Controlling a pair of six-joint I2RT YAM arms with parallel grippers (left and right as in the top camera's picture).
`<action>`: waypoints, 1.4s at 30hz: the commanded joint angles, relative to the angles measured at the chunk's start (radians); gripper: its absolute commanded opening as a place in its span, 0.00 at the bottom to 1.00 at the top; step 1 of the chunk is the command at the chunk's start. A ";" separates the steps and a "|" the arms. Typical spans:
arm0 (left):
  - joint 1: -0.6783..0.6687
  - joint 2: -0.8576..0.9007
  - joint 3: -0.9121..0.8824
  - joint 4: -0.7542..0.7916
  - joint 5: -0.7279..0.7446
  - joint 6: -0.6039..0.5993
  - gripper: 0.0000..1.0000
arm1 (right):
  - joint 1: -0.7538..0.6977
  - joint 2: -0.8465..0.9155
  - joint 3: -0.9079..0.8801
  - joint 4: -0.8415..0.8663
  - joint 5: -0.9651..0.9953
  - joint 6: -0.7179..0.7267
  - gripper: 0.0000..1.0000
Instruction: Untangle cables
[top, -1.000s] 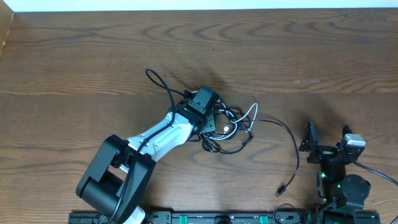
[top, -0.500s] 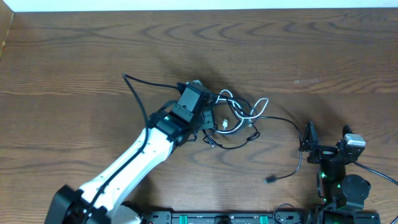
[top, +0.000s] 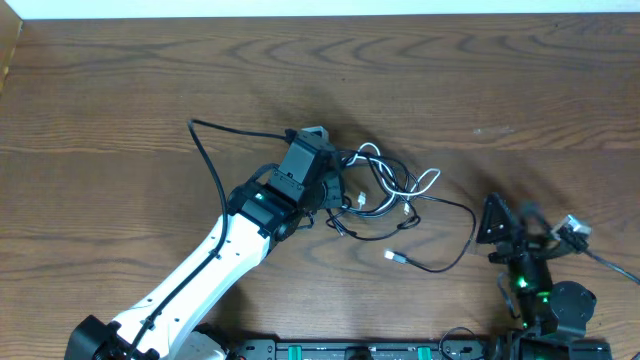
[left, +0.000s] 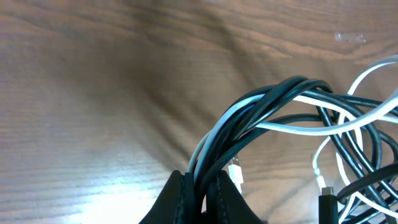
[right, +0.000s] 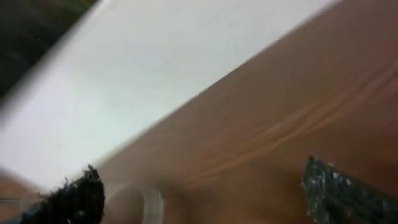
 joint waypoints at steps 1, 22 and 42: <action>0.000 -0.013 -0.001 0.023 -0.032 0.026 0.08 | 0.006 -0.005 -0.002 -0.002 -0.336 0.502 0.99; 0.000 -0.013 -0.001 0.111 -0.039 0.120 0.08 | 0.006 0.100 0.121 0.144 -0.508 0.504 0.99; 0.000 -0.014 -0.001 0.119 0.051 0.207 0.07 | 0.020 0.700 0.240 0.282 -0.577 0.519 0.80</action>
